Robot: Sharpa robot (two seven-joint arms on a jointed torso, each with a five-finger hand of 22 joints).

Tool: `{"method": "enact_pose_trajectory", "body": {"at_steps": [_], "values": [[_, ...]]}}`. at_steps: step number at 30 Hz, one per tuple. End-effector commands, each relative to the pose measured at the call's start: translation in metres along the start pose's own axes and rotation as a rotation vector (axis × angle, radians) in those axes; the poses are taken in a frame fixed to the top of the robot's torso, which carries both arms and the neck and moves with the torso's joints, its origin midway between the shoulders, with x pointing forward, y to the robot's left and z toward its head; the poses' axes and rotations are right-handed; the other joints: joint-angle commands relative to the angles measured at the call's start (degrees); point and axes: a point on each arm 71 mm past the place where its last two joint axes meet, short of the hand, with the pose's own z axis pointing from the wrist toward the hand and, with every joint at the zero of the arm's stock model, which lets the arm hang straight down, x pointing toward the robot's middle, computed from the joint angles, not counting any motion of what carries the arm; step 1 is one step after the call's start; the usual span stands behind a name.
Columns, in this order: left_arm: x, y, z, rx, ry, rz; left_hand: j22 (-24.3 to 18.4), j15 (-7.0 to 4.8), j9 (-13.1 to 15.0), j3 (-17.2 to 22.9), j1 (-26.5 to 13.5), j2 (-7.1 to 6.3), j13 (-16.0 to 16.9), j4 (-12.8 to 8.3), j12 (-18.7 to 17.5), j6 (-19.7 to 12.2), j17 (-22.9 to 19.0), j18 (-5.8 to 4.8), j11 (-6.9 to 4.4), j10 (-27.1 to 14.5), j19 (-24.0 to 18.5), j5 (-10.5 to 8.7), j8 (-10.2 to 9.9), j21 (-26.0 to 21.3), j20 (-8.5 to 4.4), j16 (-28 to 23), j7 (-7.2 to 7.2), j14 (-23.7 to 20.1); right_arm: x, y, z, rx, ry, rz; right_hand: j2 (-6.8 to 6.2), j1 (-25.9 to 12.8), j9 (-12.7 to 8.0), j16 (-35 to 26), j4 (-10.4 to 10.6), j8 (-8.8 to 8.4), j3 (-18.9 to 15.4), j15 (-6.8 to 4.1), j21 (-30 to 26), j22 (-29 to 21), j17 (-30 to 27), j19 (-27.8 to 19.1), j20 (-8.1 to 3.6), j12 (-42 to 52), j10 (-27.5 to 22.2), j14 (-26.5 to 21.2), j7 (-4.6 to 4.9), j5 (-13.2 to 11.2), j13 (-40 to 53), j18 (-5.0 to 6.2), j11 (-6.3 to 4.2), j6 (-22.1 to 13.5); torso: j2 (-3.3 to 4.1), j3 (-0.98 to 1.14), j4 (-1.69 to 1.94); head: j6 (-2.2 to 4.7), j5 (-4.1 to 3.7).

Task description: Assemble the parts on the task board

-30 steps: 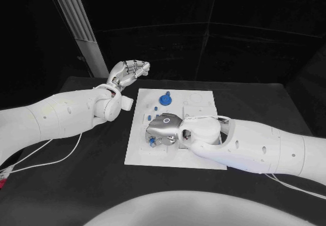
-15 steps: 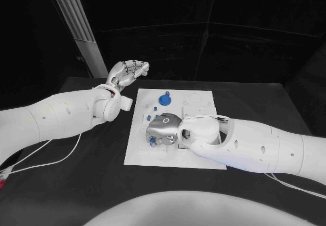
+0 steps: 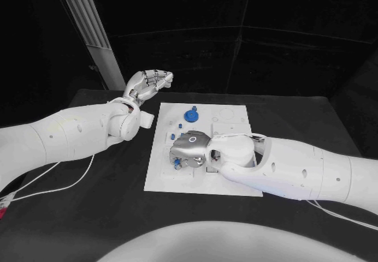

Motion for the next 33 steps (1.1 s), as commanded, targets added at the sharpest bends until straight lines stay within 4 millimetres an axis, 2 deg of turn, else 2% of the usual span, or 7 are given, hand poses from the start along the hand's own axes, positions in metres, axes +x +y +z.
{"method": "enact_pose_trajectory", "body": {"at_steps": [1,11,21,24,27,29,33], "values": [[0.0007,-0.0156,-0.0008,0.211,0.007,-0.009,-0.05,-0.01,-0.05,-0.21,0.49,0.23,-0.05,-0.02,0.19,-0.45,-0.05,-1.02,-0.07,-0.3,0.31,0.23,0.18,-0.24,-0.01,0.2,4.64,-0.51,0.0059,-0.0006,0.0006,0.008,0.052,-0.018,-0.04,0.53,0.0,0.19,-0.09,0.26,0.24,0.54,-0.31,-0.1,0.64,-0.14,0.32,-0.37,0.12,3.51,-0.1,0.37,-0.05,0.13,0.41,0.36,0.04,0.01,-0.01,0.0,-0.12],[0.001,-0.0154,-0.0006,0.209,0.008,-0.009,-0.05,-0.01,-0.05,-0.21,0.49,0.23,-0.05,-0.02,0.19,-0.45,-0.05,-1.02,-0.07,-0.3,0.31,0.23,0.18,-0.24,-0.01,0.2,4.64,-0.51,0.0073,0.0014,0.0027,0.007,0.08,-0.02,-0.92,0.18,-0.19,0.0,0.06,-0.18,-0.34,0.59,-0.79,-0.3,0.18,-0.32,0.4,-1.17,-0.34,3.41,-0.1,0.36,-0.05,0.23,0.45,-0.05,-0.01,-0.01,-0.02,0.0,-0.12],[0.0012,-0.0155,-0.0005,0.209,0.009,-0.01,-0.08,-0.01,-0.06,-0.27,0.52,0.28,-0.07,-0.02,0.27,-0.49,-0.16,-1.02,-0.07,-0.34,0.3,0.23,0.26,-0.24,-0.01,0.27,4.65,-0.53,0.008,0.0009,0.0021,0.012,0.087,-0.02,-2.6,-1.3,-0.58,-0.38,0.16,-1.09,-1.83,0.77,-1.31,-0.52,-0.7,-0.47,0.56,-2.3,-1.28,3.22,0.21,0.36,-0.04,0.3,0.74,-1.09,0.0,0.02,-0.03,0.0,-0.12],[0.0009,-0.0154,-0.0006,0.209,0.008,-0.009,-0.08,-0.01,-0.06,-0.27,0.52,0.28,-0.07,-0.02,0.27,-0.49,-0.16,-1.02,-0.07,-0.34,0.3,0.23,0.26,-0.24,-0.01,0.27,4.65,-0.53,0.0079,0.0006,0.0018,0.014,0.084,-0.019,-4.28,-2.82,-1.13,-0.53,0.18,-2.58,-3.25,1.1,-1.79,-0.74,-1.03,-0.62,0.75,-3.0,-3.61,3.14,0.95,0.39,-0.1,0.32,1.34,-3.57,0.02,0.02,-0.02,0.0,-0.13],[0.0007,-0.0154,-0.0007,0.208,0.008,-0.009,-0.08,-0.01,-0.06,-0.27,0.52,0.28,-0.07,-0.02,0.27,-0.49,-0.16,-1.02,-0.07,-0.34,0.3,0.23,0.26,-0.24,-0.01,0.27,4.65,-0.53,0.0074,0.0,0.0017,0.019,0.076,-0.019,-5.2,-3.97,-1.3,-0.78,-0.15,-3.71,-4.09,1.8,-2.49,-1.07,-1.63,-0.86,1.18,-2.92,-6.86,3.0,1.9,0.4,-0.03,0.28,2.22,-6.02,0.02,0.01,-0.03,0.0,-0.15],[0.0007,-0.0154,-0.0007,0.208,0.008,-0.009,-0.08,-0.01,-0.06,-0.27,0.52,0.28,-0.07,-0.02,0.27,-0.49,-0.16,-1.02,-0.07,-0.34,0.3,0.23,0.26,-0.24,-0.01,0.27,4.65,-0.53,0.0068,-0.0004,0.0015,0.022,0.066,-0.019,-5.82,-4.89,-1.28,-1.03,-0.26,-3.79,-4.61,2.2,-2.95,-1.29,-2.21,-1.02,1.49,-2.85,-9.05,2.86,2.37,0.36,0.04,0.29,2.67,-7.48,0.04,0.0,-0.04,0.0,-0.13],[0.0006,-0.0153,-0.0007,0.208,0.009,-0.01,-0.08,-0.01,-0.06,-0.27,0.52,0.28,-0.07,-0.02,0.27,-0.49,-0.16,-1.02,-0.07,-0.34,0.3,0.23,0.26,-0.24,-0.01,0.27,4.65,-0.53,0.0036,-0.0011,0.001,0.026,0.018,-0.016,-7.25,-7.46,-1.23,-1.67,-0.04,-3.74,-5.24,2.25,-3.63,-1.64,-3.59,-1.25,1.79,-2.58,-12.97,2.51,2.76,0.4,0.2,0.5,3.1,-10.73,0.03,-0.01,-0.09,0.0,-0.18]]}}
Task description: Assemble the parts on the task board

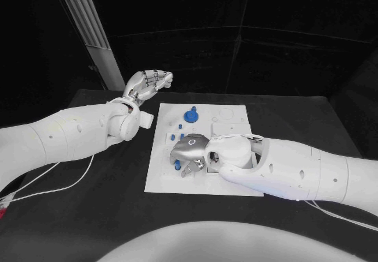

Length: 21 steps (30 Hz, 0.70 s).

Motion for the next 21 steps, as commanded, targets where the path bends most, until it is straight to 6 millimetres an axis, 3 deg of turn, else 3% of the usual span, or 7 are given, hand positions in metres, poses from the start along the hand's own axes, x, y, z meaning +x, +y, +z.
{"method": "enact_pose_trajectory", "body": {"at_steps": [1,4,9,13,18,21], "values": [[0.0,-0.015,-0.001,0.208,0.008,-0.009,-0.09,-0.01,-0.07,-0.27,0.33,0.09,-0.09,-0.02,0.27,-0.49,-0.05,-1.02,-0.06,-0.35,0.3,0.23,0.27,-0.24,-0.01,0.31,4.65,-0.53,-0.005,-0.001,-0.001,0.008,-0.063,-0.002,-0.69,-2.06,0.07,-0.37,0.08,-0.1,-0.35,0.29,-0.49,-0.2,-0.69,-0.05,0.57,0.4,-1.73,2.57,0.18,-0.17,0.2,0.56,0.16,-1.45,0.02,-0.03,-0.04,0.0,-0.08],[0.001,-0.015,-0.001,0.208,0.008,-0.01,-0.09,-0.01,-0.07,-0.27,0.33,0.09,-0.09,-0.02,0.27,-0.49,-0.05,-1.02,-0.06,-0.35,0.3,0.23,0.27,-0.24,-0.01,0.31,4.65,-0.53,-0.008,-0.002,-0.003,0.005,-0.119,0.014,-2.0,-4.18,0.21,-0.6,0.21,0.11,0.26,0.29,-0.92,-0.43,-1.18,-0.12,0.66,0.93,-2.49,2.47,0.2,-0.16,0.38,0.71,0.17,-2.06,0.03,-0.02,-0.02,0.0,-0.06],[0.0,-0.015,-0.001,0.207,0.009,-0.011,-0.09,-0.01,-0.07,-0.27,0.33,0.09,-0.09,-0.02,0.27,-0.49,-0.05,-1.02,-0.06,-0.35,0.3,0.23,0.27,-0.24,-0.01,0.31,4.65,-0.53,-0.014,-0.004,-0.01,-0.001,-0.232,0.079,-3.0,-5.85,0.5,-0.71,0.17,0.72,2.37,0.84,-0.62,-0.35,-1.53,0.13,1.08,2.33,-2.08,2.43,0.59,-0.17,0.71,0.58,0.5,-1.41,0.03,0.05,-0.02,0.0,0.03],[-0.001,-0.015,-0.001,0.207,0.007,-0.009,-0.09,-0.01,-0.07,-0.27,0.33,0.09,-0.09,-0.02,0.27,-0.49,-0.05,-1.02,-0.06,-0.35,0.3,0.23,0.27,-0.24,-0.01,0.31,4.65,-0.53,-0.019,-0.008,-0.022,0.0,-0.338,0.199,-2.94,-6.07,0.69,-0.56,0.05,1.21,3.74,1.23,-0.33,-0.24,-1.37,0.33,1.37,3.46,-1.32,2.48,1.05,-0.16,0.91,0.52,0.88,-0.54,-0.06,0.03,-0.11,0.0,0.08],[-0.001,-0.015,-0.001,0.205,0.006,-0.007,-0.12,-0.01,-0.08,-0.34,0.36,0.15,-0.11,-0.02,0.38,-0.54,-0.17,-1.03,-0.06,-0.4,0.28,0.23,0.37,-0.24,-0.01,0.4,4.65,-0.55,-0.024,-0.018,-0.042,0.032,-0.445,0.413,-2.67,-6.34,0.8,-0.43,0.05,1.55,4.27,1.36,-0.22,-0.19,-1.22,0.4,1.53,4.18,-0.89,2.51,1.27,-0.17,1.0,0.53,1.0,0.11,-0.11,-0.06,0.03,0.0,-0.22],[-0.001,-0.014,0.0,0.205,0.007,-0.008,-0.12,-0.01,-0.08,-0.34,0.36,0.15,-0.11,-0.02,0.38,-0.54,-0.17,-1.03,-0.06,-0.4,0.28,0.23,0.37,-0.24,-0.01,0.4,4.65,-0.55,-0.033,-0.03,-0.058,0.068,-0.515,0.545,-1.65,-6.22,0.96,-0.21,-0.1,1.98,4.73,1.29,-0.05,-0.11,-0.88,0.48,1.58,5.02,-0.09,2.59,1.09,-0.17,1.14,0.58,0.83,0.92,-0.09,-0.04,-0.06,0.0,-0.3]]}}
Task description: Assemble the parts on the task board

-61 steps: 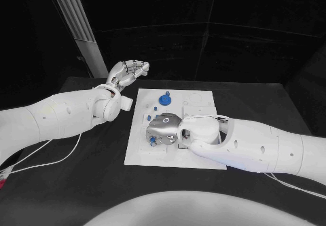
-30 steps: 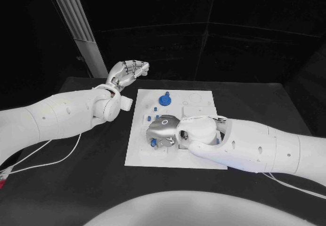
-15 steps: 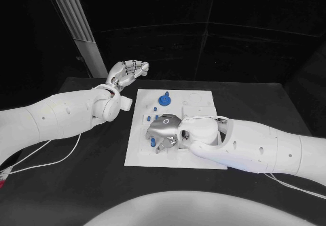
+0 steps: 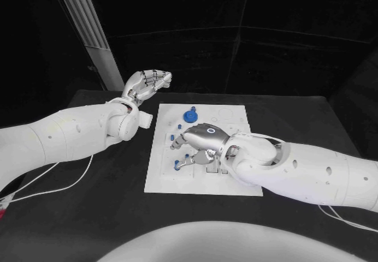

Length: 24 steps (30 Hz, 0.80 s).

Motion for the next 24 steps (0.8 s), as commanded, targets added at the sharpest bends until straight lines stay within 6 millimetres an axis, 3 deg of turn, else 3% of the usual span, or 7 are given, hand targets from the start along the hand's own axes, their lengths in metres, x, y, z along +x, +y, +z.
{"method": "enact_pose_trajectory", "body": {"at_steps": [1,12,16,18,19,21,24], "values": [[0.001,-0.015,-0.001,0.205,0.01,-0.011,-0.08,-0.01,-0.09,-0.34,0.36,0.15,-0.05,-0.02,0.38,-0.54,-0.04,-1.03,-0.06,-0.4,0.28,0.23,0.37,-0.24,-0.01,0.2,4.65,-0.55,-0.028,-0.01,-0.01,0.063,-0.196,0.272,1.02,-0.02,0.16,0.29,-0.08,0.47,0.54,0.32,0.38,0.06,0.28,0.14,0.44,0.81,1.0,2.51,-0.16,-0.16,0.14,0.62,-0.24,0.92,0.0,-0.04,-0.02,0.0,-0.12],[0.005,-0.013,0.002,0.202,0.014,-0.013,-0.09,-0.01,-0.1,-0.39,0.36,0.16,-0.06,-0.01,0.42,-0.58,-0.11,-1.03,-0.05,-0.45,0.29,0.23,0.41,-0.23,-0.01,0.24,4.65,-0.57,-0.076,-0.059,-0.074,0.335,-0.292,0.444,4.81,-2.27,0.08,0.6,0.15,1.03,0.09,-0.91,-0.64,-0.37,0.43,-0.15,-0.23,7.79,8.4,2.62,-1.31,2.25,2.04,1.08,-1.95,0.44,-0.14,-0.32,-0.11,0.0,-1.58],[0.006,-0.013,0.003,0.202,0.015,-0.013,-0.09,-0.01,-0.1,-0.39,0.36,0.16,-0.06,-0.01,0.42,-0.58,-0.11,-1.03,-0.05,-0.45,0.29,0.23,0.41,-0.23,-0.01,0.24,4.65,-0.57,-0.079,-0.072,-0.101,0.456,-0.264,0.47,5.59,-5.47,0.05,0.5,-0.08,1.98,-3.04,-2.6,-2.19,-1.08,0.13,-0.57,-1.51,16.88,10.06,2.64,-2.48,5.07,8.27,1.03,-3.53,-1.16,-0.2,-0.41,-0.33,0.0,-3.1],[0.007,-0.013,0.003,0.202,0.017,-0.013,-0.09,-0.01,-0.1,-0.39,0.36,0.16,-0.06,-0.01,0.42,-0.58,-0.11,-1.03,-0.05,-0.45,0.29,0.23,0.41,-0.23,-0.01,0.24,4.65,-0.57,-0.079,-0.076,-0.112,0.504,-0.241,0.474,6.26,-7.48,-0.02,0.52,0.22,2.2,-4.28,-2.56,-2.69,-1.29,0.18,-0.74,-1.69,21.94,9.53,2.62,-2.83,5.33,12.07,1.12,-3.58,-2.47,-0.21,-0.44,-0.31,0.0,-4.11],[0.008,-0.013,0.004,0.202,0.017,-0.013,-0.09,-0.01,-0.1,-0.39,0.36,0.16,-0.06,-0.01,0.42,-0.58,-0.11,-1.03,-0.05,-0.45,0.29,0.23,0.41,-0.23,-0.01,0.24,4.65,-0.57,-0.079,-0.078,-0.117,0.528,-0.231,0.474,6.52,-9.63,0.53,0.63,-4.03,4.74,-7.69,-3.31,-3.46,-1.52,0.2,-1.13,-2.27,42.16,1.97,2.39,-4.3,6.38,28.37,1.26,-3.52,-4.66,-0.23,-0.43,-0.26,0.0,-4.8],[0.008,-0.013,0.004,0.202,0.018,-0.014,-0.09,-0.01,-0.1,-0.39,0.36,0.16,-0.06,-0.01,0.42,-0.58,-0.11,-1.03,-0.05,-0.45,0.29,0.23,0.41,-0.23,-0.01,0.24,4.65,-0.57,-0.079,-0.081,-0.123,0.556,-0.222,0.473,8.54,-10.39,0.78,1.08,-2.19,5.8,-7.73,-2.8,-2.75,-1.17,1.07,-0.67,-2.24,45.19,-0.45,2.67,-3.36,5.63,31.96,1.15,-3.82,-4.53,-0.29,-0.47,-0.36,0.0,-5.59],[0.01,-0.013,0.005,0.202,0.02,-0.015,-0.09,-0.01,-0.1,-0.39,0.36,0.16,-0.06,-0.01,0.42,-0.58,-0.11,-1.03,-0.05,-0.45,0.29,0.23,0.41,-0.23,-0.01,0.24,4.65,-0.57,-0.075,-0.087,-0.137,0.629,-0.192,0.475,9.12,-10.85,1.6,2.26,-0.01,9.58,-9.92,-2.89,-2.28,-0.78,3.41,-0.21,-1.93,71.85,17.36,3.18,-3.66,5.75,65.86,0.89,-3.61,-5.11,-0.34,-0.45,-0.37,0.0,-7.15]]}}
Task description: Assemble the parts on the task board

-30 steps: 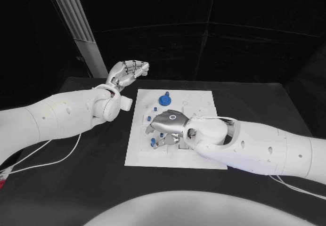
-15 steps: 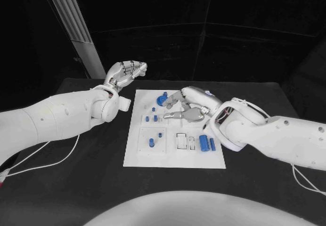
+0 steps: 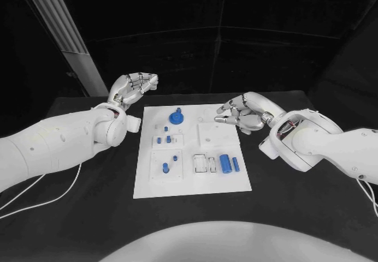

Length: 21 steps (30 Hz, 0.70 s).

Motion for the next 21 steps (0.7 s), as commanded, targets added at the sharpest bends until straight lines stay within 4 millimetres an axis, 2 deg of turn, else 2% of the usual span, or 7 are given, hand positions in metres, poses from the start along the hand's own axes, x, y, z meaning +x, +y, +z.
{"method": "enact_pose_trajectory", "body": {"at_steps": [1,5,6,7,10,16,21], "values": [[0.002,-0.014,-0.001,0.2,0.01,-0.011,-0.05,-0.01,-0.05,-0.39,0.36,0.16,-0.07,-0.01,0.19,-0.36,-0.05,-1.03,-0.05,-0.45,0.28,0.23,0.19,-0.23,-0.01,0.25,4.87,-0.57,0.002,-0.017,-0.009,0.167,0.051,0.015,1.45,-1.73,0.75,1.42,0.04,3.32,-1.93,0.31,0.31,0.32,2.85,0.46,0.35,16.9,13.83,3.47,0.19,-0.14,23.14,0.25,-0.32,-0.87,-0.13,-0.07,-0.05,0.0,-2.07],[0.002,-0.014,0.0,0.2,0.01,-0.011,-0.05,-0.01,-0.05,-0.39,0.36,0.16,-0.07,-0.01,0.19,-0.36,-0.05,-1.03,-0.05,-0.45,0.28,0.23,0.19,-0.23,-0.01,0.25,4.87,-0.57,0.006,-0.034,-0.021,0.264,0.087,-0.008,2.2,-4.27,1.94,4.04,0.63,7.2,-3.77,0.46,-0.03,0.29,9.33,0.41,0.35,22.03,25.98,4.58,0.41,-0.29,35.06,0.64,-0.26,0.14,-0.11,-0.05,0.02,0.0,-3.26],[0.002,-0.014,-0.001,0.199,0.01,-0.011,-0.05,-0.01,-0.05,-0.39,0.36,0.16,-0.07,-0.01,0.19,-0.36,-0.05,-1.03,-0.05,-0.45,0.28,0.23,0.19,-0.23,-0.01,0.25,4.87,-0.57,0.008,-0.038,-0.024,0.288,0.099,-0.022,2.43,-5.23,2.27,4.47,0.48,8.2,-4.31,0.39,0.21,0.44,10.41,0.5,0.4,22.03,25.98,4.75,0.44,-0.31,35.06,0.56,-0.54,0.31,-0.11,-0.02,-0.05,0.0,-3.39],[0.002,-0.014,-0.001,0.199,0.01,-0.011,-0.07,0.0,-0.07,-0.49,0.34,0.15,-0.1,-0.01,0.26,-0.46,-0.17,-1.02,-0.04,-0.54,0.3,0.22,0.24,-0.22,-0.01,0.31,4.89,-0.6,0.01,-0.041,-0.027,0.308,0.11,-0.037,2.55,-6.56,2.88,5.2,0.73,9.86,-5.11,0.24,0.13,0.44,12.46,0.57,0.2,22.03,25.98,5.11,-0.08,-0.27,35.06,0.7,-0.75,1.18,-0.11,0.01,-0.13,0.0,-3.4],[0.001,-0.014,-0.001,0.198,0.008,-0.01,-0.07,0.0,-0.07,-0.49,0.34,0.15,-0.1,-0.01,0.26,-0.46,-0.17,-1.02,-0.04,-0.54,0.3,0.22,0.24,-0.22,-0.01,0.31,4.89,-0.6,0.017,-0.05,-0.032,0.366,0.147,-0.084,2.59,-7.7,3.76,5.67,0.75,12.18,-6.04,-0.25,-0.65,0.1,13.79,0.47,-0.2,22.03,25.98,5.32,-0.75,-0.32,35.06,0.84,-1.31,1.89,-0.09,0.07,-0.21,0.0,-3.73],[-0.001,-0.013,-0.002,0.197,0.006,-0.009,-0.07,0.0,-0.07,-0.49,0.34,0.15,-0.1,-0.01,0.26,-0.46,-0.17,-1.02,-0.04,-0.54,0.3,0.22,0.24,-0.22,-0.01,0.31,4.89,-0.6,0.025,-0.059,-0.038,0.434,0.181,-0.137,1.97,-9.18,5.47,6.43,0.78,15.71,-7.02,-1.33,1.66,1.2,16.19,1.68,-1.09,22.03,25.98,5.76,-2.02,1.87,35.06,0.35,-2.44,3.24,-0.12,0.01,-0.11,0.0,-4.08],[-0.002,-0.013,-0.003,0.195,0.004,-0.008,-0.08,0.0,-0.08,-0.53,0.34,0.17,-0.11,-0.01,0.29,-0.5,-0.23,-1.02,-0.03,-0.57,0.3,0.22,0.28,-0.22,-0.01,0.34,4.9,-0.62,0.031,-0.062,-0.036,0.468,0.2,-0.161,1.75,-7.38,6.56,6.73,0.48,17.2,-6.42,-2.16,3.94,2.39,17.22,2.61,-1.89,22.03,25.98,5.95,-2.42,3.45,35.06,-0.06,-2.7,3.89,-0.11,0.02,-0.25,0.0,-3.97]]}}
